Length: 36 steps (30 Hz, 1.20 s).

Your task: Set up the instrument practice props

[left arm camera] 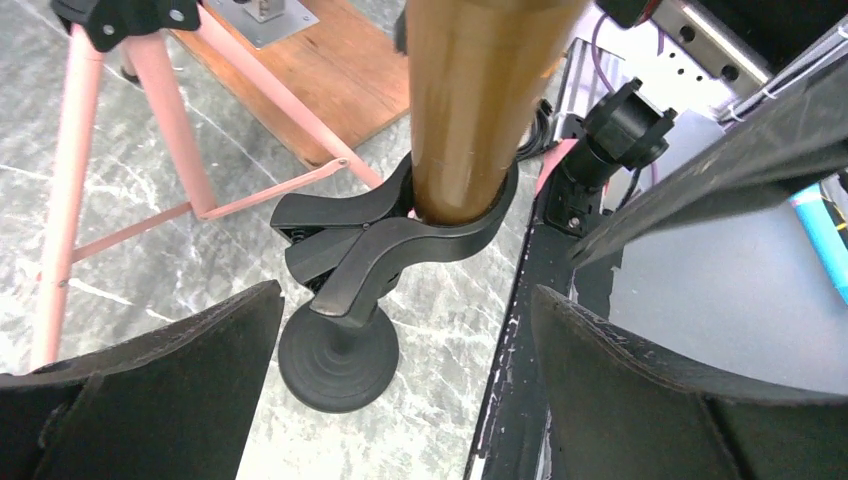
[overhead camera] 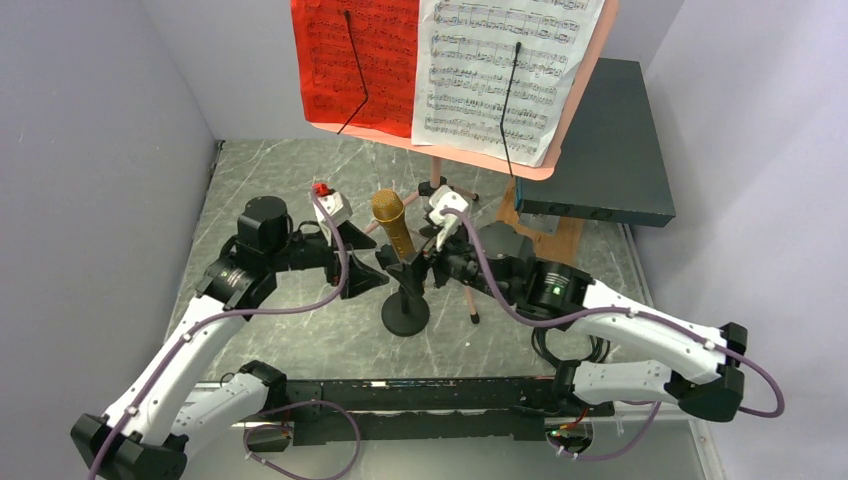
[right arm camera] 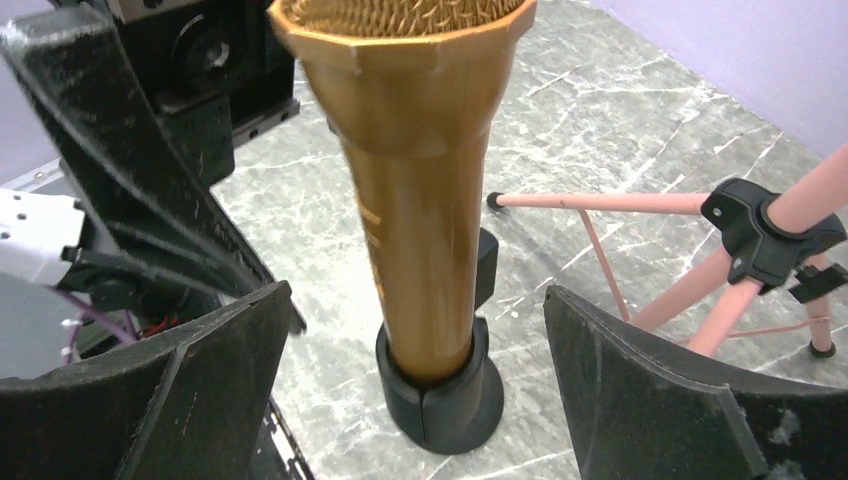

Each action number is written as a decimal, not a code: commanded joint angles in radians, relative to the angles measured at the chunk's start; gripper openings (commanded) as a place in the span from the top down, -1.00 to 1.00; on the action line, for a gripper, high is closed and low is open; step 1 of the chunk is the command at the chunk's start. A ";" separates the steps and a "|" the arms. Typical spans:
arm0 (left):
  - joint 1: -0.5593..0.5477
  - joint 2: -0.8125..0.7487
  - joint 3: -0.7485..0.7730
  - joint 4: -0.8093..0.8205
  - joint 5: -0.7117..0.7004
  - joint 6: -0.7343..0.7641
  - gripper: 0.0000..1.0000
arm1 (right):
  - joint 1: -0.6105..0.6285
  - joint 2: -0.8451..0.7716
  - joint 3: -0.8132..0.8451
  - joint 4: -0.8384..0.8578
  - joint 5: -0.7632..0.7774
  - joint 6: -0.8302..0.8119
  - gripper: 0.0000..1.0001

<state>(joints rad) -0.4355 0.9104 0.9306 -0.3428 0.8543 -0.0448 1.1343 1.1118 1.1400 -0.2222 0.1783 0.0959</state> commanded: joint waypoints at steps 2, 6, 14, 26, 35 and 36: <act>-0.002 -0.092 0.057 -0.040 -0.103 0.009 -0.99 | 0.003 -0.116 0.050 -0.077 -0.069 -0.036 -0.99; -0.003 -0.130 0.149 -0.136 -0.219 0.026 -0.99 | 0.005 -0.211 0.045 -0.089 -0.059 -0.057 -0.99; -0.003 -0.219 0.391 -0.181 -0.460 -0.036 -0.99 | 0.005 -0.411 0.061 -0.030 0.063 -0.137 -0.99; -0.003 -0.367 0.449 -0.038 -0.694 -0.087 -0.99 | 0.004 -0.542 0.134 0.090 0.191 -0.205 -0.99; -0.003 -0.382 0.473 -0.045 -0.741 -0.053 -0.99 | 0.004 -0.549 0.139 0.117 0.296 -0.190 -1.00; -0.003 -0.377 0.478 -0.053 -0.741 -0.050 -0.99 | 0.004 -0.553 0.132 0.125 0.300 -0.185 -1.00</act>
<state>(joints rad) -0.4362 0.5209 1.3731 -0.4084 0.1528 -0.1139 1.1339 0.5629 1.2621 -0.1513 0.4179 -0.0872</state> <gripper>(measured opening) 0.994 0.994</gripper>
